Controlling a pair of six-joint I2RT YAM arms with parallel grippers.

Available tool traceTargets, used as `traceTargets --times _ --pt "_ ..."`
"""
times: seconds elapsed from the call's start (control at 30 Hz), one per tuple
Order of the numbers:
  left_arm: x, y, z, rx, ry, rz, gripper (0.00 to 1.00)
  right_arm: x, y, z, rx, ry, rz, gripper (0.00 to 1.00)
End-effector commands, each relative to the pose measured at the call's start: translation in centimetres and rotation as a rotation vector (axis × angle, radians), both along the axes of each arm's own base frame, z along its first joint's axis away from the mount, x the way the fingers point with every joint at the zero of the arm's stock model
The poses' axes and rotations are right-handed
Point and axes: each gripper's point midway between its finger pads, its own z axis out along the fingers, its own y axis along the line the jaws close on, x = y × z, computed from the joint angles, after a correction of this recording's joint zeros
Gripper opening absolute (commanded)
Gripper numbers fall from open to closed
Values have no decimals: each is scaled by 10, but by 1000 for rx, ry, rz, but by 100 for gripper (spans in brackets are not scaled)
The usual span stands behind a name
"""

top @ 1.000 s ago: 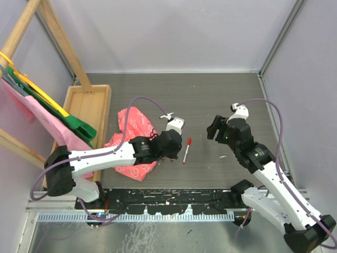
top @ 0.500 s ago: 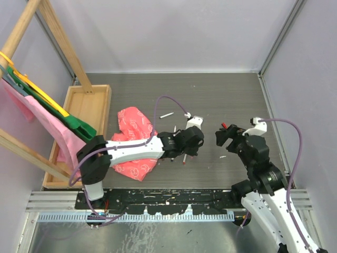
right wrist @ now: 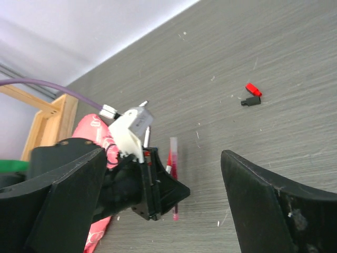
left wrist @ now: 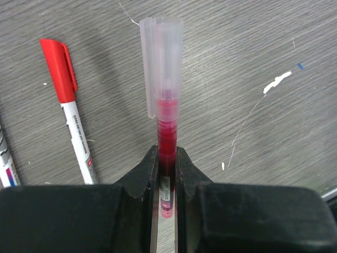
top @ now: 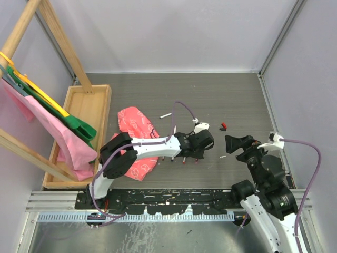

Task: Insert the pens into the pen caps
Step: Place the pen at the center of the board.

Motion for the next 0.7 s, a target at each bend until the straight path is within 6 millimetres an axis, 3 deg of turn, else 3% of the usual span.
traceTargets --times 0.0,0.13,0.47,0.67 --pt "9 -7 7 -8 16 31 1 -14 -3 48 45 -180 16 95" --pt "11 -8 -2 15 36 27 3 -23 5 60 54 -252 82 94" --pt "11 -3 -17 57 60 36 25 -16 10 48 24 -191 97 94" --pt "12 0 -20 44 81 39 26 -14 11 43 25 -175 100 94"
